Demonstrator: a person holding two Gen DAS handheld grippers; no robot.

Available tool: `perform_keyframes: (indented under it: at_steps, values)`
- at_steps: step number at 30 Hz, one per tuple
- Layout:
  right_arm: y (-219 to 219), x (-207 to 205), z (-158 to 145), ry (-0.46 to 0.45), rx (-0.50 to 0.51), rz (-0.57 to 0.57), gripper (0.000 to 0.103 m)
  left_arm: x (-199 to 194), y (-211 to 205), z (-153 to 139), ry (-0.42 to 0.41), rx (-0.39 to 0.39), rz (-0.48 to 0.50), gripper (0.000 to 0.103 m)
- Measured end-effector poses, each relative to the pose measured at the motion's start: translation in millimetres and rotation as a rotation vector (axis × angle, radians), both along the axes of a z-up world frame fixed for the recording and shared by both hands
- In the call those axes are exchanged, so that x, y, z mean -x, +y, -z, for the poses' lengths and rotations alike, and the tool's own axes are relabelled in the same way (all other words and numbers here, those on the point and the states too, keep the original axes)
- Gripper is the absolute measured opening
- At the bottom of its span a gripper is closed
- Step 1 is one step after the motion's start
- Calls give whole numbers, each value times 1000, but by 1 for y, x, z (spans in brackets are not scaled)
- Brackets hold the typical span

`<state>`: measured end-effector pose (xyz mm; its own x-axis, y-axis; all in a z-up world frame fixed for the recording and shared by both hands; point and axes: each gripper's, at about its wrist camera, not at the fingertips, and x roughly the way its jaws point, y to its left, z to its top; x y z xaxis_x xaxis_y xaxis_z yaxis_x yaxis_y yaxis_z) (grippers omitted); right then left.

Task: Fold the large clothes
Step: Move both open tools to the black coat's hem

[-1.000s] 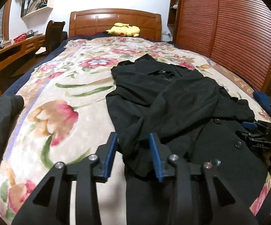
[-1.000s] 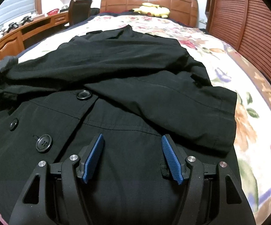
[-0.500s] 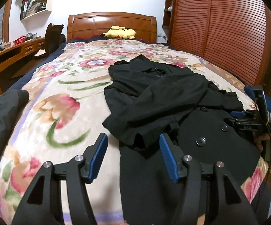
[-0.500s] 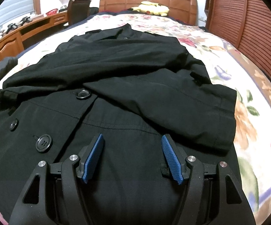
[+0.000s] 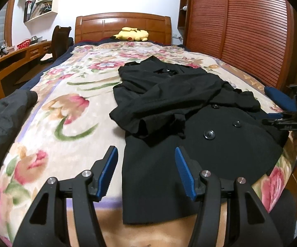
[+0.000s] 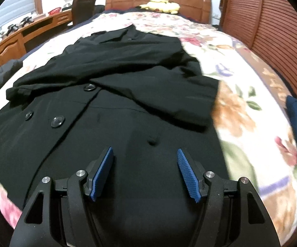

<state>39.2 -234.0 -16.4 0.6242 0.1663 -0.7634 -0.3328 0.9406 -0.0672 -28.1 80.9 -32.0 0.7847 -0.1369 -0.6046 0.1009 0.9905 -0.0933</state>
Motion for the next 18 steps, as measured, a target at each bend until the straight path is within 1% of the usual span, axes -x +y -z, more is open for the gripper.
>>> perform_keyframes:
  at_steps: [5,11,14,18]
  values:
    - [-32,15,-9,-16,9,51,66,6,1,2,5,0,-9,57]
    - [-62,30,-10,-4,12,112,66,9,1,6,26,-12,-23,57]
    - [-69,40,-12,0,11,122,66,10,4,9,36,-9,-27,57]
    - [-70,48,-12,6,13,108,66,8,8,15,59,-22,-26,57]
